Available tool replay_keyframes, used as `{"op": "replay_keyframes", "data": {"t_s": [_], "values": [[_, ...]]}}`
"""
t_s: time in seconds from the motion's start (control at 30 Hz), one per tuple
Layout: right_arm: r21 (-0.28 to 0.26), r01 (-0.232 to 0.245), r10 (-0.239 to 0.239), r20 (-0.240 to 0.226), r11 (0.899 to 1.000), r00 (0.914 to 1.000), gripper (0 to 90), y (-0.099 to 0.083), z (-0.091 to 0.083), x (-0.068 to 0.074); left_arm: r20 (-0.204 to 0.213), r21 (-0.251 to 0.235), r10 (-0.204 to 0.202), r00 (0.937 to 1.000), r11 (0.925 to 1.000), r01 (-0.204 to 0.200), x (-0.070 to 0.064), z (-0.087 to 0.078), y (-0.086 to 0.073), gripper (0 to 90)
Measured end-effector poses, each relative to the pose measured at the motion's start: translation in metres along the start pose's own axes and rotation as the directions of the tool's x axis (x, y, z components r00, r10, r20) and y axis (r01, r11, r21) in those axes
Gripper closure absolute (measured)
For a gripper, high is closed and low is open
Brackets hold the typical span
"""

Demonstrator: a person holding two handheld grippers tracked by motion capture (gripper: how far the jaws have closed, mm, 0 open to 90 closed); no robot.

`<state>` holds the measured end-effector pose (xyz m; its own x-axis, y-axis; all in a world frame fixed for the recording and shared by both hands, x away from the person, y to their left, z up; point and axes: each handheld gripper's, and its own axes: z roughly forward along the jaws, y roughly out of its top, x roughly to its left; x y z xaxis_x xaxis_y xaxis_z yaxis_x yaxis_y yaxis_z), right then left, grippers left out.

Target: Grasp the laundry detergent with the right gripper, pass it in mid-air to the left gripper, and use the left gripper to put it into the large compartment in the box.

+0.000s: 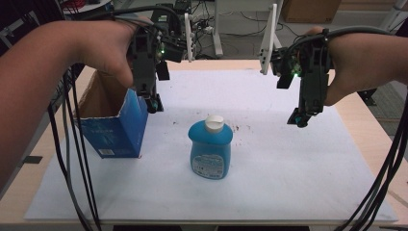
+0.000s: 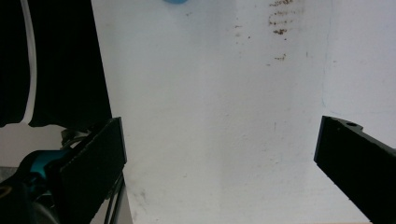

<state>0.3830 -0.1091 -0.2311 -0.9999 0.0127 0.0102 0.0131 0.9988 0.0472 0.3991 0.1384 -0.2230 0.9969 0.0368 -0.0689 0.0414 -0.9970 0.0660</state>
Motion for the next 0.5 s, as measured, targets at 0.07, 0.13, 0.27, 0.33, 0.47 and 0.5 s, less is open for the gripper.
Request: {"op": "replay_keyframes", "data": {"t_s": [0.07, 0.13, 0.27, 0.33, 0.47, 0.5], "values": [[-0.015, -0.008, 0.008, 0.001, 1.0, 1.0, 1.3, -0.002, 0.001, 0.004, 0.002, -0.005, 0.003, 1.0, 1.0, -0.003, -0.002, 0.0, 0.0, 1.8], [-0.032, -0.019, 0.019, -0.008, 0.999, 0.9998, 1.3, -0.005, 0.004, 0.008, -0.001, -0.005, 0.007, 1.0, 1.0, -0.007, -0.003, -0.001, 0.0, 1.8], [-0.066, -0.038, 0.037, -0.023, 0.997, 0.999, 1.3, -0.012, 0.01, 0.016, -0.003, -0.002, 0.009, 1.0, 1.0, -0.009, -0.004, -0.001, -0.001, 1.8], [-0.091, -0.05, 0.048, -0.022, 0.995, 0.9986, 1.3, -0.015, 0.015, 0.02, -0.004, -0.005, 0.008, 1.0, 1.0, -0.008, -0.005, -0.001, -0.002, 1.7], [-0.151, -0.071, 0.067, -0.031, 0.986, 0.9973, 1.2, -0.021, 0.028, 0.03, -0.006, -0.009, 0.01, 0.9999, 0.9999, -0.01, -0.006, -0.001, -0.002, 1.8], [-0.162, -0.071, 0.066, -0.032, 0.984, 0.9973, 1.2, -0.021, 0.03, 0.031, -0.007, -0.009, 0.01, 0.9999, 0.9999, -0.011, -0.006, -0.001, -0.002, 1.8]]}}
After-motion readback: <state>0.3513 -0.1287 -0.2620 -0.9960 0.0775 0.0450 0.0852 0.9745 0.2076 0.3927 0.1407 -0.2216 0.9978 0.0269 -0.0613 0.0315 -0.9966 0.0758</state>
